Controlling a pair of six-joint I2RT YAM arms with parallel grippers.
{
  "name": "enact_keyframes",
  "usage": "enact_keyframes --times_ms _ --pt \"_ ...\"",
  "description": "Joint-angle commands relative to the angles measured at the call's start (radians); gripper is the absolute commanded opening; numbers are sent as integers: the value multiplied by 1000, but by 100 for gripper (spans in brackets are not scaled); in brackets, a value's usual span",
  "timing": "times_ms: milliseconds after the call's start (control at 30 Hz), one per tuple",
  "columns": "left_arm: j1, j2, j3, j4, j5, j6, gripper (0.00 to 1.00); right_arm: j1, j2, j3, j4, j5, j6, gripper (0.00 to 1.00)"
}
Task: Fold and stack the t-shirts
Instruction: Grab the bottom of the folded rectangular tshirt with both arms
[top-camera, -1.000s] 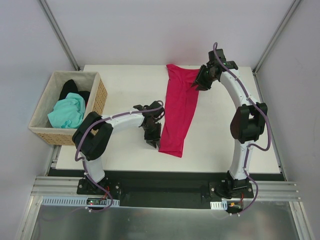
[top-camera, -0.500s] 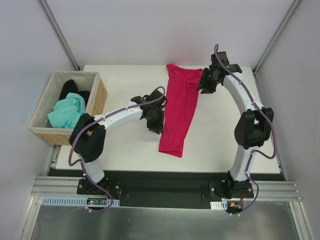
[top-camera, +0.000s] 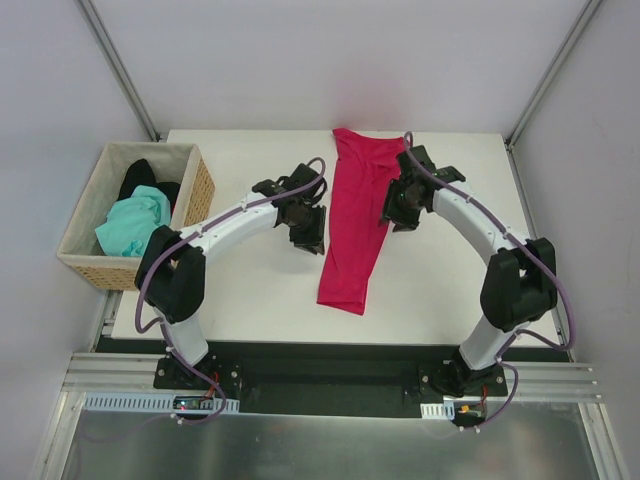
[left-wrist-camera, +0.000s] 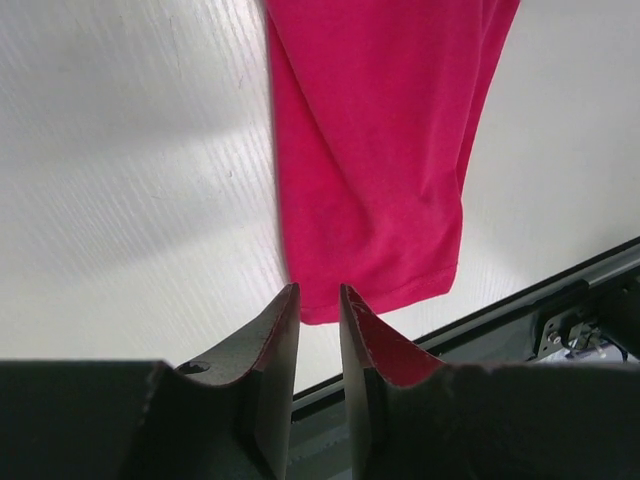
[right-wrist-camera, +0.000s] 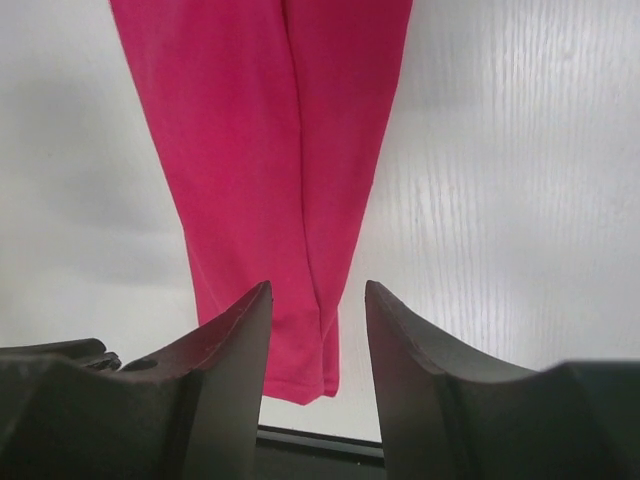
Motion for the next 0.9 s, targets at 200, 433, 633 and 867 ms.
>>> enact_keyframes --times_ms 200,433,633,867 --pt "-5 -44 -155 -23 43 52 19 120 -109 -195 59 125 160 47" --pt "-5 -38 -201 -11 66 53 18 183 -117 -261 70 142 212 47" --pt "-11 -24 -209 -5 94 44 17 249 -91 -278 67 139 237 47" --pt "-22 -23 -233 -3 97 35 17 324 -106 -333 67 159 298 47"
